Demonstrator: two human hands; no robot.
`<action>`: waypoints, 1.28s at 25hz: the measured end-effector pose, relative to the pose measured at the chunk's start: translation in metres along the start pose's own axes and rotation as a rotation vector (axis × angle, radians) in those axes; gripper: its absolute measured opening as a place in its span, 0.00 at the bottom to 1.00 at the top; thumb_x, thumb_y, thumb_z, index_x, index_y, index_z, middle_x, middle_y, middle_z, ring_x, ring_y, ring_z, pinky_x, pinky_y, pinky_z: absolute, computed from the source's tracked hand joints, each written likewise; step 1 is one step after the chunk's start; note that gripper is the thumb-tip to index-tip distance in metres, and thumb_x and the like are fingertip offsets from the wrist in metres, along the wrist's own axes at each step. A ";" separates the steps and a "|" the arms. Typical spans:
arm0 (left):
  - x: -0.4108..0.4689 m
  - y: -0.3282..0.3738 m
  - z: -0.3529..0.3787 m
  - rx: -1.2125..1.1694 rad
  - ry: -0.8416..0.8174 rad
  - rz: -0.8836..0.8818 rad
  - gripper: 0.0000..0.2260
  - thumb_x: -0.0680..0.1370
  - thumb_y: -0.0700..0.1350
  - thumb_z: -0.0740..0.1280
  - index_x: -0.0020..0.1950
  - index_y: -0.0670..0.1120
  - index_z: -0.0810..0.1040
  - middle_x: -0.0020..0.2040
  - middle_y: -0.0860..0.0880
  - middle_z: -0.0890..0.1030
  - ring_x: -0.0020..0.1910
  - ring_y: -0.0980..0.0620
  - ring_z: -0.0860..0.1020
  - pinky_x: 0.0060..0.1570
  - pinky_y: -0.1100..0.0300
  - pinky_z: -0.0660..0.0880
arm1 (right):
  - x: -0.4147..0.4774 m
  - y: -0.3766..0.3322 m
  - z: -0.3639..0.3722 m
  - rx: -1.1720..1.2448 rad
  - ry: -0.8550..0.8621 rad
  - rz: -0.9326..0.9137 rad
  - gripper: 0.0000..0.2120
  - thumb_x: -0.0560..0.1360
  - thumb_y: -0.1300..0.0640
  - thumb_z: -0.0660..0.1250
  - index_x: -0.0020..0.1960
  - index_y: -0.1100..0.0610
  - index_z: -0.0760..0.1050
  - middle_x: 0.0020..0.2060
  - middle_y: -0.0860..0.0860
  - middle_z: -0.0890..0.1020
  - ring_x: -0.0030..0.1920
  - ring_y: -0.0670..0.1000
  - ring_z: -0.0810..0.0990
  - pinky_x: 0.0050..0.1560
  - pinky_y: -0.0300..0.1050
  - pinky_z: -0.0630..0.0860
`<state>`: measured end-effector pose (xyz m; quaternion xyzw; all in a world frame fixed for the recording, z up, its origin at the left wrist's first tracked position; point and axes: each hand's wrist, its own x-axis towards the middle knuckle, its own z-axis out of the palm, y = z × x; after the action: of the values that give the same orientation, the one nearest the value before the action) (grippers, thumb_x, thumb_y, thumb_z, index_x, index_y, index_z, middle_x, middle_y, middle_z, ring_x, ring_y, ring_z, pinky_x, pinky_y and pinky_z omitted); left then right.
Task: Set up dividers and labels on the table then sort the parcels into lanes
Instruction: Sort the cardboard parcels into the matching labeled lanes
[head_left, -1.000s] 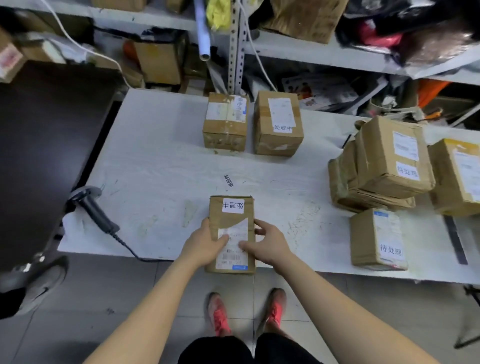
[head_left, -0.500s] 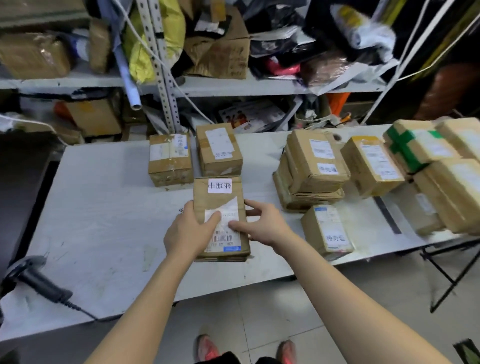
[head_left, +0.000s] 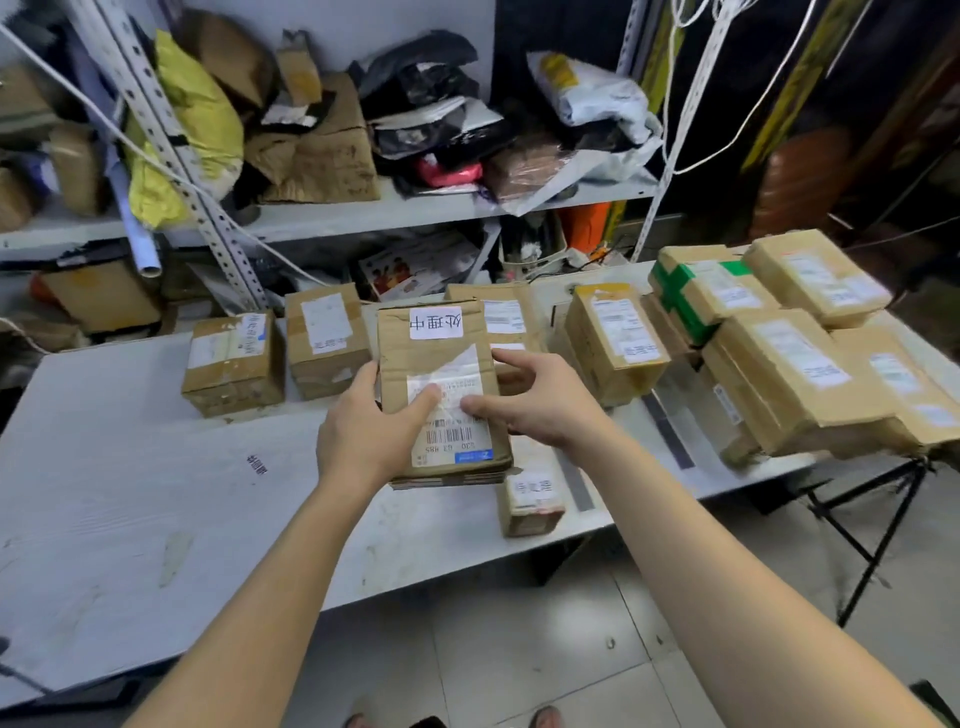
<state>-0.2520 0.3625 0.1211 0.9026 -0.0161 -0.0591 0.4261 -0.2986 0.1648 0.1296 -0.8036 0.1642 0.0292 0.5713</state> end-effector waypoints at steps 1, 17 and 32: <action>-0.007 0.014 0.013 -0.001 0.000 0.006 0.15 0.73 0.65 0.69 0.56 0.64 0.71 0.50 0.60 0.81 0.52 0.52 0.81 0.51 0.47 0.80 | -0.005 0.005 -0.019 -0.005 0.003 -0.006 0.24 0.65 0.51 0.83 0.59 0.42 0.81 0.50 0.43 0.87 0.50 0.45 0.86 0.49 0.51 0.86; -0.067 0.123 0.232 -0.061 -0.430 0.104 0.35 0.65 0.69 0.73 0.68 0.60 0.67 0.60 0.58 0.81 0.58 0.53 0.80 0.55 0.47 0.80 | -0.060 0.131 -0.215 -0.113 0.307 0.219 0.39 0.63 0.39 0.79 0.72 0.41 0.74 0.58 0.42 0.83 0.58 0.46 0.83 0.58 0.55 0.83; -0.080 0.106 0.340 -0.072 -0.266 -0.240 0.24 0.75 0.56 0.74 0.68 0.59 0.70 0.60 0.58 0.81 0.56 0.52 0.82 0.52 0.46 0.82 | -0.014 0.237 -0.252 -0.115 0.026 0.225 0.34 0.71 0.51 0.79 0.74 0.48 0.72 0.58 0.39 0.81 0.57 0.37 0.78 0.60 0.40 0.78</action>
<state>-0.3700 0.0403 -0.0037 0.8664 0.0377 -0.2290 0.4422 -0.4176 -0.1350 0.0042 -0.8119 0.2587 0.0922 0.5152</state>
